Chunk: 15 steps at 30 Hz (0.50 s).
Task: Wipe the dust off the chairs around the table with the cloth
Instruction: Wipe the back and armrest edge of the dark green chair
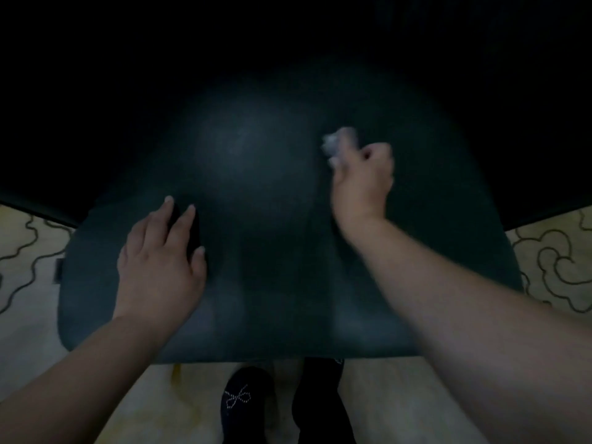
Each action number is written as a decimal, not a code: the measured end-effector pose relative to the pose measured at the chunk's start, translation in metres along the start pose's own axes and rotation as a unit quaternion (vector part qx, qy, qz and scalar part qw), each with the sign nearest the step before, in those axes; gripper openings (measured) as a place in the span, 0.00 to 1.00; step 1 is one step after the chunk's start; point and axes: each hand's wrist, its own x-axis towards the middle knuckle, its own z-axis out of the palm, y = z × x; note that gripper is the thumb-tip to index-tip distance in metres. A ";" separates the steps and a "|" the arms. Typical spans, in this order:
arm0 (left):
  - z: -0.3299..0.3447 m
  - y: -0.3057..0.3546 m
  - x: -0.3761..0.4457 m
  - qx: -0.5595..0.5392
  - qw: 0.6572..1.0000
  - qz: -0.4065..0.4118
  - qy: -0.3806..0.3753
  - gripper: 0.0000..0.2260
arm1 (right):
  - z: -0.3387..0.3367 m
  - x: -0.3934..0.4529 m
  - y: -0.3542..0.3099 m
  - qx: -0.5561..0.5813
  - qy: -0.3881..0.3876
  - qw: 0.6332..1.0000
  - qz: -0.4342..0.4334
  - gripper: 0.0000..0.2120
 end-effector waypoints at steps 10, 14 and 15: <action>-0.002 0.004 0.000 -0.030 0.999 -0.035 -0.011 0.26 | -0.018 -0.048 0.007 -0.009 -0.112 0.960 -0.258 0.22; -0.002 -0.006 0.000 -0.033 0.998 -0.052 -0.009 0.27 | 0.015 0.018 -0.009 0.014 -0.042 0.993 -0.110 0.15; -0.001 -0.007 -0.001 -0.034 0.998 -0.054 -0.009 0.27 | 0.025 0.016 -0.026 0.016 -0.018 0.996 -0.089 0.13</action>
